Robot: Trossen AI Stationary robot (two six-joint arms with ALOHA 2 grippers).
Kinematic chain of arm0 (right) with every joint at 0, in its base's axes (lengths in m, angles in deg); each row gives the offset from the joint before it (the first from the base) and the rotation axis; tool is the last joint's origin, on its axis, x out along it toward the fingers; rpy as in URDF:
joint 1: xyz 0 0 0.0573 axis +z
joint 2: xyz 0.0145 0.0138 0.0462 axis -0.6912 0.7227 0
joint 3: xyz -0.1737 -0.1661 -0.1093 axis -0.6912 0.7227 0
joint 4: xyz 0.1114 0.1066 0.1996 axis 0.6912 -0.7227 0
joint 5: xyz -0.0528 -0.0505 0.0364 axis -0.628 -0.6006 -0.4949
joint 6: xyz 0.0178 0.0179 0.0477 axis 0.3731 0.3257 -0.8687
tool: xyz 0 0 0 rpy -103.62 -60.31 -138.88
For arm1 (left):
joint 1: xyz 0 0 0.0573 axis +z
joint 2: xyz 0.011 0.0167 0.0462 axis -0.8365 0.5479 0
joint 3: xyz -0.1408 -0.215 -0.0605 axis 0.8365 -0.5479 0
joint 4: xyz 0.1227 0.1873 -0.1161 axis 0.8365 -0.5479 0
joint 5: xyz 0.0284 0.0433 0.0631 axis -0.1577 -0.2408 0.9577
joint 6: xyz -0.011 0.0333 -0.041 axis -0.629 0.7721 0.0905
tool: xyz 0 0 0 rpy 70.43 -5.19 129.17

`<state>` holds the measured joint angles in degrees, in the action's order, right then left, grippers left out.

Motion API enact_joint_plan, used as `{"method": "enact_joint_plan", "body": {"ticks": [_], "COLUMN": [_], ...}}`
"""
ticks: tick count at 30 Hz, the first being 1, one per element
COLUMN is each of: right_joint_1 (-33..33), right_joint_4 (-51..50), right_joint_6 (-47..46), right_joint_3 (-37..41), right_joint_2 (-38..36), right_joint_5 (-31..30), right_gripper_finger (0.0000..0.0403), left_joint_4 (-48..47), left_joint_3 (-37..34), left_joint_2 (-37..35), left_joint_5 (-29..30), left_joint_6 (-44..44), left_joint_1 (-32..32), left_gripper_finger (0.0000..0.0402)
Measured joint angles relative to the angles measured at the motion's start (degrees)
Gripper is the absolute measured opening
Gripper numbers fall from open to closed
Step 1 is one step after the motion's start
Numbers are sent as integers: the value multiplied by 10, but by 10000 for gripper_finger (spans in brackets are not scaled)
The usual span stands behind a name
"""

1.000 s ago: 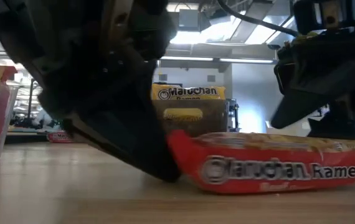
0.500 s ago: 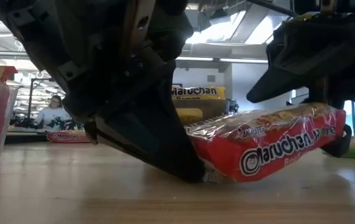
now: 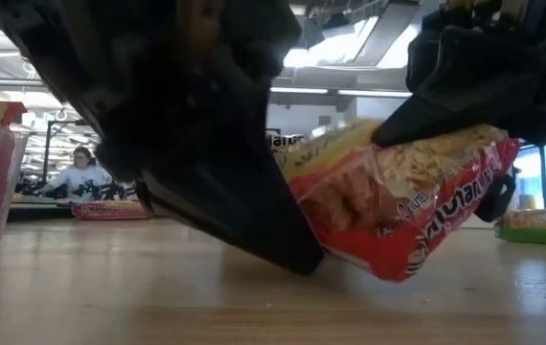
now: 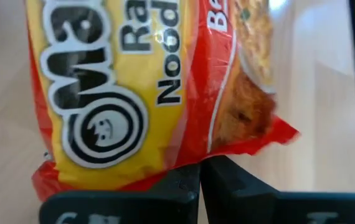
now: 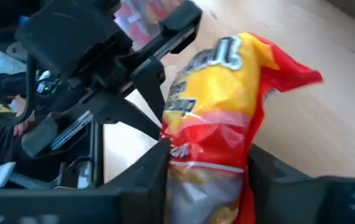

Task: Sort Maruchan noodles
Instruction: Put the red noodle pack into the transparent bin

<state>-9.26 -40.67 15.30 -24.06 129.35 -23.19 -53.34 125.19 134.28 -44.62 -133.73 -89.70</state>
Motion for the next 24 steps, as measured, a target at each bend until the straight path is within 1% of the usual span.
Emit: {"method": "enact_joint_plan", "body": {"ticks": [4,8,12,16,21,24], "right_joint_1": [1,1,9,30,58,69], "right_joint_4": [7,7,10,33,31,31], "right_joint_6": [38,71,107,153,188,206], "right_joint_3": [-2,-2,-1,-1,-10,-14], "right_joint_2": [-2,-3,-6,-6,-6,-6], "right_joint_5": [7,11,9,-8,-35,-41], "right_gripper_finger": [93,96,98,93,97,98], "left_joint_4": [-36,-84,-88,-61,6,24], "left_joint_3": [0,1,1,2,2,2], "left_joint_2": [-27,-67,-100,-120,-121,-121], "left_joint_5": [-16,-28,-40,-29,-13,-10], "left_joint_6": [-7,-19,-18,-17,-3,-4], "left_joint_1": [-12,-31,-48,-50,-40,-25], "left_gripper_finger": [0,0,0,0,0,7]}}
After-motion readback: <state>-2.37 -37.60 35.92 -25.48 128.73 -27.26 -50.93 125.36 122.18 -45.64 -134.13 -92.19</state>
